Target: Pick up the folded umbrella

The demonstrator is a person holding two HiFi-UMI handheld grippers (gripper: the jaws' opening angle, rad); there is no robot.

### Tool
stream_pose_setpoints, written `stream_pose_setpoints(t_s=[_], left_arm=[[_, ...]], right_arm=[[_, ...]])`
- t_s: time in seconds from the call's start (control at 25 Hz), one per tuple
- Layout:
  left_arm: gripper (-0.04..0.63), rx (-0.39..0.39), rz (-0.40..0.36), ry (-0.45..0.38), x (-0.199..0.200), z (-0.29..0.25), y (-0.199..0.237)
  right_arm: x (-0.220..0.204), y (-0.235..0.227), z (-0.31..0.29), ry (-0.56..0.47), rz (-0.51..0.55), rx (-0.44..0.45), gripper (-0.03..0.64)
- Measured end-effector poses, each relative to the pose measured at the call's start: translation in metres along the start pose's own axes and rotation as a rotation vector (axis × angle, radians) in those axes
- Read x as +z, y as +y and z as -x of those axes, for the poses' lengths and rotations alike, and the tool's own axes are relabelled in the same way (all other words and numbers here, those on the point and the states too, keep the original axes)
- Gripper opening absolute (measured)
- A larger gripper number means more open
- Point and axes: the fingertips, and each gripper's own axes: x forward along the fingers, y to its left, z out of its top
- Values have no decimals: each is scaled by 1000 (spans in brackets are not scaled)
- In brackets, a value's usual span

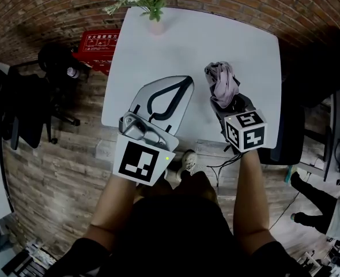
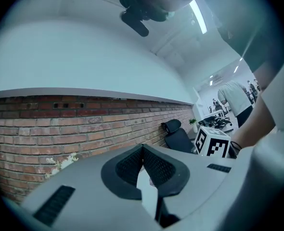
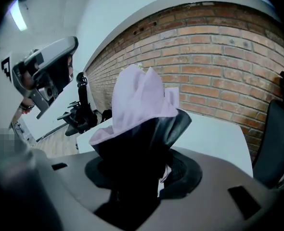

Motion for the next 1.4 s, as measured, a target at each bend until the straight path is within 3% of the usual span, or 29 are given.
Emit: stream_pose_setpoints(t_s=[0.84,1.4], left_arm=[[12,-43,-97,-56,52,11,-25],[12,-30,-164,-119,100,20,-33]], right_arm=[[88,23,100,-302,84,-75,227],[141,51,178,-516,150,-105,227]])
